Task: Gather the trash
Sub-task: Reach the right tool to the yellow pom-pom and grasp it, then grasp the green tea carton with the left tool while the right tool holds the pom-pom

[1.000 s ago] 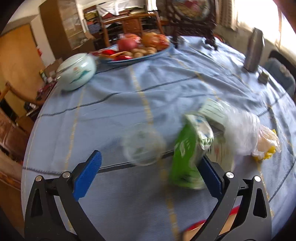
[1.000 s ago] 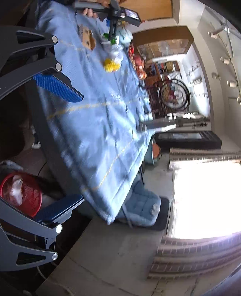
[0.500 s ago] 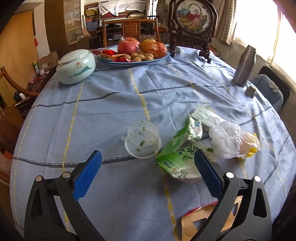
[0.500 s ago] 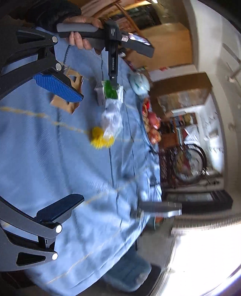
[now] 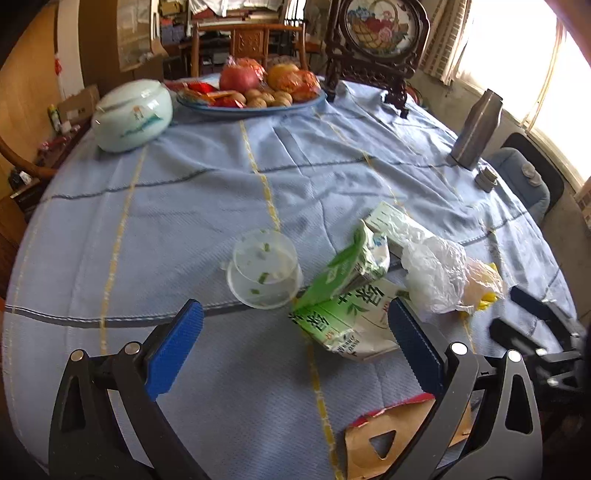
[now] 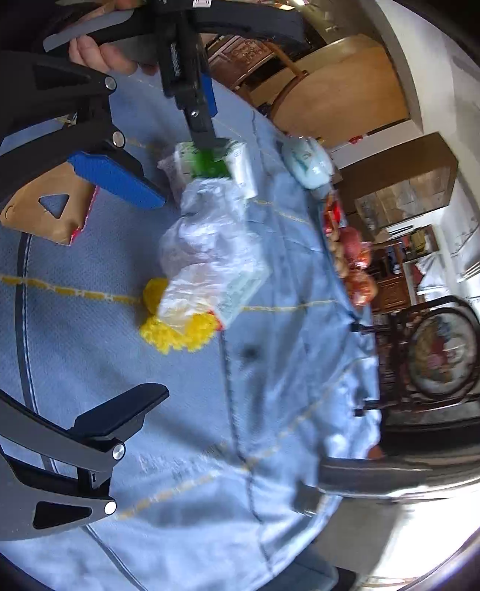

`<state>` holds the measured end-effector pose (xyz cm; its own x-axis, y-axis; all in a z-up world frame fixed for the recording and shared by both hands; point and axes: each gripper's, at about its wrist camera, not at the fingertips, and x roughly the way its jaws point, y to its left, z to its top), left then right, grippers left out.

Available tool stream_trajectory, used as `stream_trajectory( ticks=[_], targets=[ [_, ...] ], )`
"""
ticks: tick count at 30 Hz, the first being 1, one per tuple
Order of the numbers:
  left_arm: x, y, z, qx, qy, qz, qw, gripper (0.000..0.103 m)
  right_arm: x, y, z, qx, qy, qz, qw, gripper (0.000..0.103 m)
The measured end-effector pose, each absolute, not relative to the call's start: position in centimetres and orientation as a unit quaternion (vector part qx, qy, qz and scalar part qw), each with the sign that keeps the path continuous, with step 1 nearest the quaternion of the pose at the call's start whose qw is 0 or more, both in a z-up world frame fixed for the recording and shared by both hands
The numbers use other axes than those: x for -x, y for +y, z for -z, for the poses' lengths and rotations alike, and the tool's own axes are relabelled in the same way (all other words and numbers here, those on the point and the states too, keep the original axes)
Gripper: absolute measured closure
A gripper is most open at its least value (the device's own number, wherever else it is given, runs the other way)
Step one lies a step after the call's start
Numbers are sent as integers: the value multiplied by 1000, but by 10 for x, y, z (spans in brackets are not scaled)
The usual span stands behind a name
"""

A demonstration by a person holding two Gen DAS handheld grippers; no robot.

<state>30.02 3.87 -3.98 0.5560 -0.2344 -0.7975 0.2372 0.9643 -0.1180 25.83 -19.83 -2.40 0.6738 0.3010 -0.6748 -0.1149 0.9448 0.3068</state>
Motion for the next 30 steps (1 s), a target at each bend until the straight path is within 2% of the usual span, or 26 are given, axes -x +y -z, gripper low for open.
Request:
stream_trajectory(
  ticks=[2, 6, 8, 10, 20, 22, 26, 30],
  targets=[
    [-302, 38, 42, 3, 458, 137, 879, 7, -260, -192, 24, -99, 390, -117, 908, 10],
    [-303, 36, 45, 1, 464, 137, 875, 7, -278, -170, 34, -35, 445, -115, 887, 11],
    [-303, 36, 46, -3, 464, 135, 876, 7, -284, -169, 37, -32, 454, -109, 884, 30],
    [-303, 36, 46, -6, 463, 133, 877, 7, -283, -177, 36, -43, 445, -92, 890, 81],
    [-299, 30, 44, -14, 451, 150, 880, 7, -184, -233, 23, -129, 346, -81, 926, 90],
    [-298, 28, 43, -20, 443, 150, 884, 7, -173, -244, 24, -144, 341, -82, 925, 101],
    [-296, 26, 39, -27, 427, 153, 891, 10, -162, -256, 24, -164, 335, -88, 924, 101],
    [-299, 26, 39, -26, 422, 153, 893, 12, -160, -259, 28, -179, 338, -98, 919, 95]
  ],
)
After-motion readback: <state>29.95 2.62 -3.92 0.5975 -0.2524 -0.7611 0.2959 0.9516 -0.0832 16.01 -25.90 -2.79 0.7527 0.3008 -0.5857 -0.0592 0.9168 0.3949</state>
